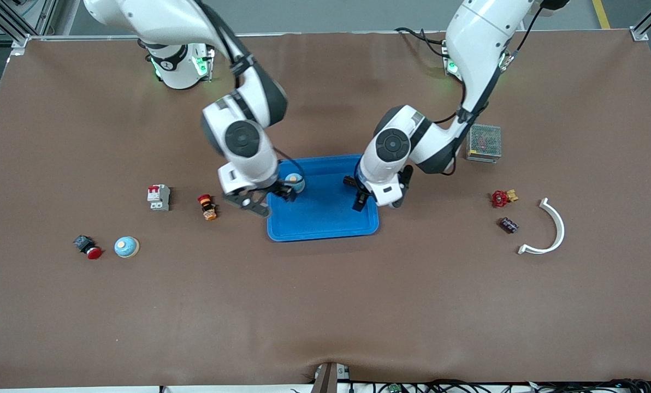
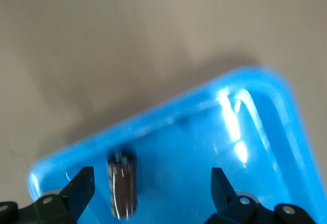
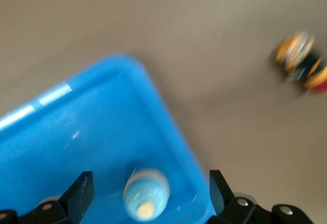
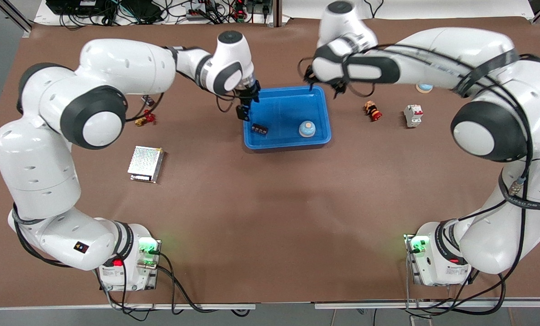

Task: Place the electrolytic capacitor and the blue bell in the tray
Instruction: 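Grasp the second bell with the right gripper while the left gripper grasps a capacitor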

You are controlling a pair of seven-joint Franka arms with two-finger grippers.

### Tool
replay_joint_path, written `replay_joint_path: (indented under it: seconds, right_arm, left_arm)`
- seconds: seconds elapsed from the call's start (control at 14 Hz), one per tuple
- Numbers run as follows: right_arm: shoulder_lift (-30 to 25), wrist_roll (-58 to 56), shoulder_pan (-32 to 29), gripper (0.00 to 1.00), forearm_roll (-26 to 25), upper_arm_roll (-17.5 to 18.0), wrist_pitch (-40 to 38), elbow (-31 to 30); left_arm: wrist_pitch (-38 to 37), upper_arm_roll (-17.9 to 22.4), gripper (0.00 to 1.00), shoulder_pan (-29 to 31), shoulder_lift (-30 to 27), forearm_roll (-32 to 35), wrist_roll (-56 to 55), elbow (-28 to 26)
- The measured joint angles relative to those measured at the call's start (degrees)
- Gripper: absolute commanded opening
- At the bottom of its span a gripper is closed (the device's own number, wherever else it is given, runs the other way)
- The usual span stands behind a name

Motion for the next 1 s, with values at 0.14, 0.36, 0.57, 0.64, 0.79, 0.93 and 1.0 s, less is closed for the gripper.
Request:
replay_joint_path:
  seconds: [0.14, 0.36, 0.57, 0.64, 0.79, 0.93, 1.0]
  right_arm:
    - [0.0, -6.6, -5.5, 1.00, -1.7, -0.3, 0.0, 0.0]
    - [0.0, -10.7, -11.7, 1.00, -6.4, -0.5, 0.0, -0.5]
    - [0.1, -18.4, -18.7, 1.00, -8.1, -0.5, 0.2, -0.7]
    - [0.2, -21.8, -21.3, 1.00, -8.1, -0.6, 0.7, -0.8]
    - [0.3, -28.9, -26.2, 1.00, -8.1, -0.5, 3.4, -1.4]
    - [0.6, -34.8, -29.7, 1.00, -8.1, -0.5, 6.4, -2.5]
    - [1.1, -37.3, -31.2, 1.00, -8.1, -0.4, 7.6, -2.8]
  left_arm:
    - [-5.6, 0.1, 1.00, 4.0, -2.3, 2.1, 3.8, 0.3]
    - [-11.5, 0.3, 1.00, 10.5, -5.0, 2.3, 12.1, 0.1]
    - [-14.6, 0.4, 1.00, 16.7, -6.4, 2.6, 22.4, -1.4]
    - [-14.8, 0.5, 1.00, 18.6, -6.7, 3.3, 25.4, -2.2]
    - [-14.8, 0.5, 0.95, 22.7, -6.9, 7.7, 30.2, -4.2]
    - [-14.1, 0.5, 0.94, 26.5, -6.9, 11.8, 34.2, -6.3]
    - [-13.1, 0.5, 0.94, 28.1, -6.9, 12.9, 36.2, -7.3]
